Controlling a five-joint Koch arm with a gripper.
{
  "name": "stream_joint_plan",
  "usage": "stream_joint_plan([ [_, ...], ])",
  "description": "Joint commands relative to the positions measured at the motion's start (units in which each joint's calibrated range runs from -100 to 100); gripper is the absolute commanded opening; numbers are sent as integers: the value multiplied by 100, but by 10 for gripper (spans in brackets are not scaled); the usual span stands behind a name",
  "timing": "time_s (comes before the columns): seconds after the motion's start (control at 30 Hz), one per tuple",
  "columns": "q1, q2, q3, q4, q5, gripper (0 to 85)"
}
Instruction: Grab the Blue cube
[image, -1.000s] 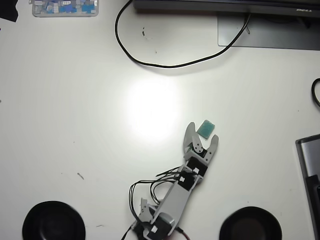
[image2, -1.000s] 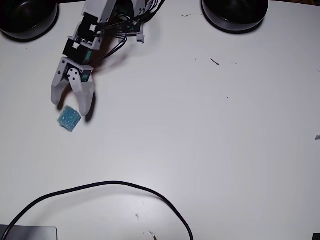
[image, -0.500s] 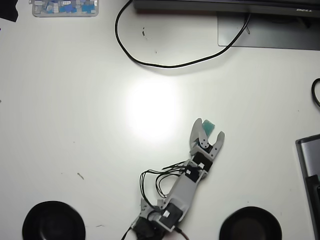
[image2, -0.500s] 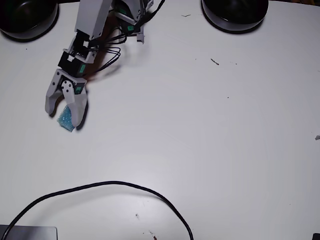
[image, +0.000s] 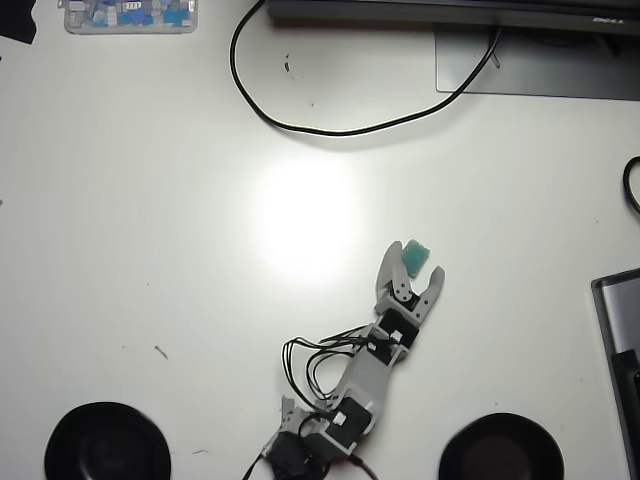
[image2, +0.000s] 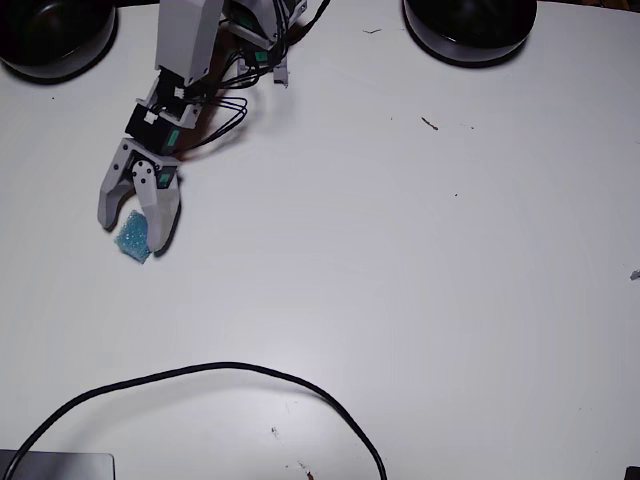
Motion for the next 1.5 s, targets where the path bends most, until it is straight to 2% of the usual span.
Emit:
stream_joint_plan([
  [0.0,-34,-8,119,246,-49,398],
  [0.13,-29,-8,101,246,-83,329],
  [0.2,-34,-8,92,246,-122,265],
  [0.37,5,121,129,310,-230,226],
  [0.5,15,57,129,222,-210,37],
  [0.77,166,-266,110,158,-93,35],
  [1.23,1123,-2008,-109,-523,93,34],
  [1.47,1856,-3608,-676,-867,230,32],
])
